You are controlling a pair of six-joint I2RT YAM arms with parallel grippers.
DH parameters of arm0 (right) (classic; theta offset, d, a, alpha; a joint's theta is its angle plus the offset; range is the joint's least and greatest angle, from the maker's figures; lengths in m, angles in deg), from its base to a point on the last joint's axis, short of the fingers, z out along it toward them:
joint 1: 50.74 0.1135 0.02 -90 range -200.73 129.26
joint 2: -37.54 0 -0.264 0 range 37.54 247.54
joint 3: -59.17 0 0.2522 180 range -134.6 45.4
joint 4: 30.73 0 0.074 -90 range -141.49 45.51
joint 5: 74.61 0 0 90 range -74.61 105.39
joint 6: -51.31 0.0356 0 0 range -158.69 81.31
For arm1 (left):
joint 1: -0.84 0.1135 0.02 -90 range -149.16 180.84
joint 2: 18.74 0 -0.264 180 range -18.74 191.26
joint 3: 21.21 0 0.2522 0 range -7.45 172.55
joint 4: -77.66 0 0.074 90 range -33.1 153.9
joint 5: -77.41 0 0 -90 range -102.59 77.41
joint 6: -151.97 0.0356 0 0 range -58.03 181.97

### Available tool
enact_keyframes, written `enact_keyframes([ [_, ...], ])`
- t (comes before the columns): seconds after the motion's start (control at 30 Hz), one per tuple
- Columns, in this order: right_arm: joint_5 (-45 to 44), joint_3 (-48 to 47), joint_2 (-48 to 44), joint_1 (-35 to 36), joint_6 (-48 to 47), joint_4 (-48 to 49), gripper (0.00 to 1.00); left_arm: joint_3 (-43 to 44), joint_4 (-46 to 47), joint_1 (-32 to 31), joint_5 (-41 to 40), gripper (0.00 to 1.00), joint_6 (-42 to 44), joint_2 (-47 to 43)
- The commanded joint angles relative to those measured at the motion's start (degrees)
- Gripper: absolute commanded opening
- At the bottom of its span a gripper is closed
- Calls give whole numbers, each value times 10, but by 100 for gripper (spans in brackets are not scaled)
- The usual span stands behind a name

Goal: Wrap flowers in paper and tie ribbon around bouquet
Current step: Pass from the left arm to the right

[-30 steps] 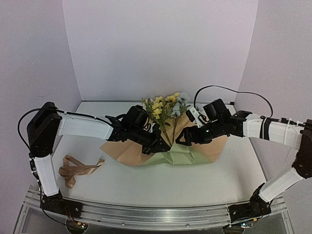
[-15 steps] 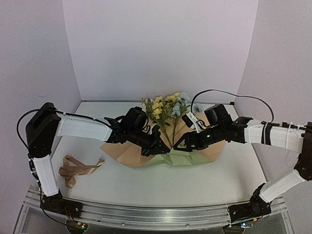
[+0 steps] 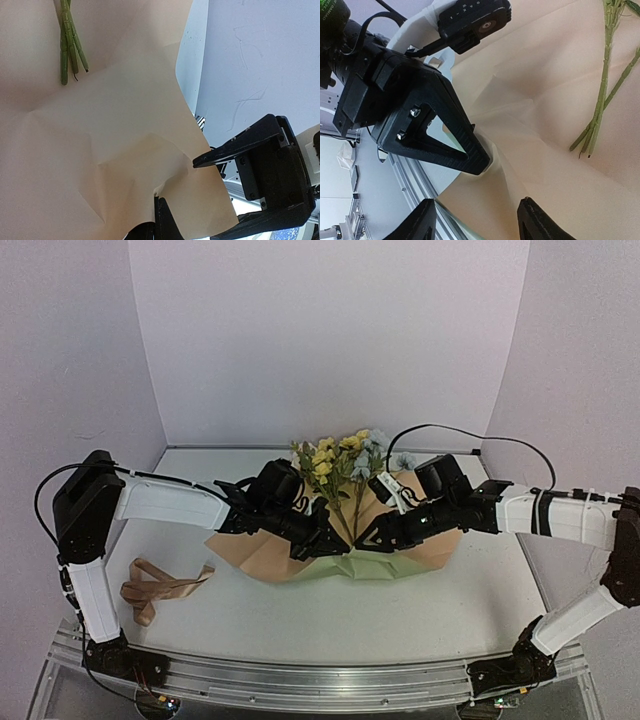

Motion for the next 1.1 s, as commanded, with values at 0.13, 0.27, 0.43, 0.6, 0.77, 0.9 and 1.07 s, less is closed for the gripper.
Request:
enact_keyframes([
  [0.13,11,-26,-11,3,-17,14,58,4,20,-2,12,2,-13,-17],
  [0.27,16,-28,-7,3,-20,13,47,5,20,-2,14,2,-16,-16],
  [0.43,9,-23,-12,3,-21,12,31,6,20,-2,17,2,-18,-14],
  [0.6,-1,-20,-15,3,-21,13,3,7,21,-2,18,2,-19,-12],
  [0.77,-31,-17,-21,4,-16,16,0,-2,8,-2,16,24,-8,-31],
  [0.9,-66,-11,-35,10,-12,21,0,-3,-55,-2,8,42,46,-81],
  [1.07,-89,-6,-43,21,-12,26,0,-28,-76,13,5,56,89,-150],
])
